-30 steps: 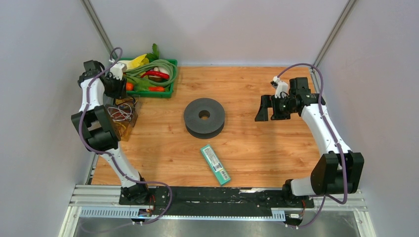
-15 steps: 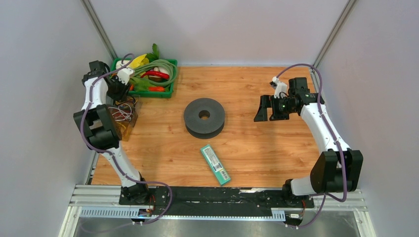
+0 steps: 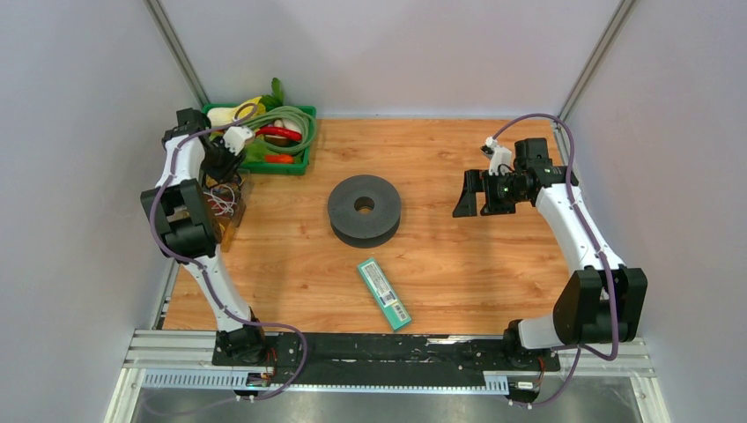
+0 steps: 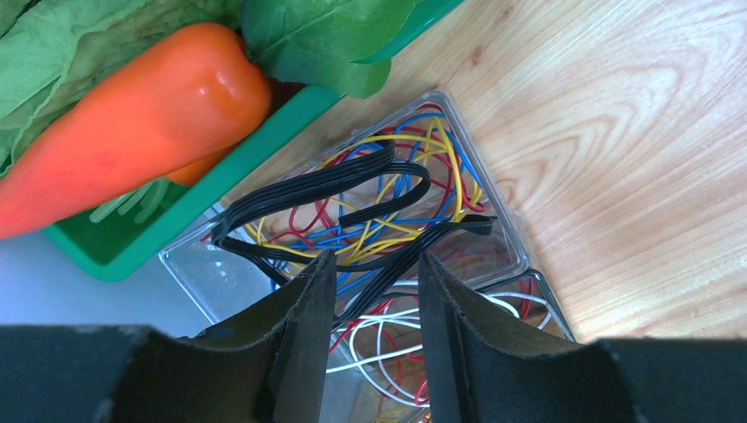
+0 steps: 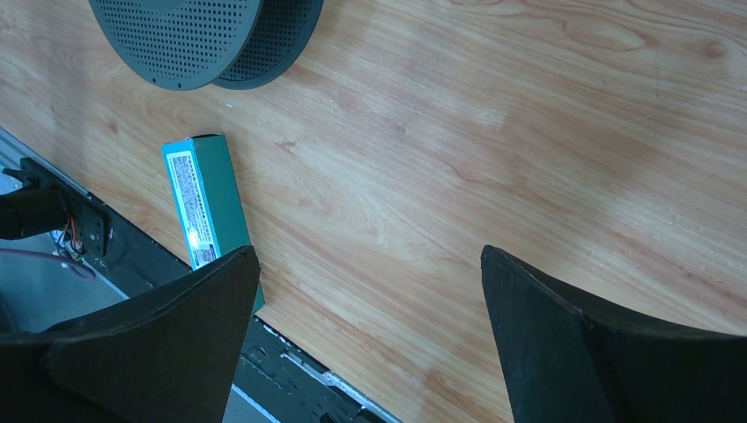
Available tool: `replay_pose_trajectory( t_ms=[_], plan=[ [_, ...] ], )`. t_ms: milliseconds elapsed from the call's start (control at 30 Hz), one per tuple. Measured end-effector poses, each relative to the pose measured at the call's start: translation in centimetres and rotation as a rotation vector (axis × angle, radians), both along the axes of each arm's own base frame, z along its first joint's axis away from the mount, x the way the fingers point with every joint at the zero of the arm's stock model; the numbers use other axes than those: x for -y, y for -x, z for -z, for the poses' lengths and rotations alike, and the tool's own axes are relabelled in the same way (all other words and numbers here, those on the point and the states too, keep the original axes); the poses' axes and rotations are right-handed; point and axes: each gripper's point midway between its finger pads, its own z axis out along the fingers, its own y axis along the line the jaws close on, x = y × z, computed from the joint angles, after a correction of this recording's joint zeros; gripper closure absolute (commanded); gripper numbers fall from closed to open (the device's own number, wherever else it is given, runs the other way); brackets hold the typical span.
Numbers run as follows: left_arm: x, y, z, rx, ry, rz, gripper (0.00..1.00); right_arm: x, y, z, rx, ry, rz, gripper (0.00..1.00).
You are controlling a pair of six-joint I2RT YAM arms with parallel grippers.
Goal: Wrap the cables
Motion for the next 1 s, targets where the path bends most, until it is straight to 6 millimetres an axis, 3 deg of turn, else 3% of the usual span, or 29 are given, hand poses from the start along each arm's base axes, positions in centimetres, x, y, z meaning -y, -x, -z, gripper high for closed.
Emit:
replay_pose_trajectory(
  t_ms=[567,733,1000],
  plan=[
    [-0.4,-0.5,1.3,-0.034,-0.056,0.004,0.54,-0.2,0.0,0.5,-0.02,-0.01,-0.006,0.0],
    [0.0,-1.1,1.3,-0.018,-0.064,0.011,0.62,-0.2,-0.1,0.7,-0.03,-0.013,-0.008,0.0],
    [-0.1,-1.6,1.2,0.001,-0.074,0.01,0.82,-0.3,-0.1,0.7,-0.032,-0.014,-0.008,0.0]
  ],
)
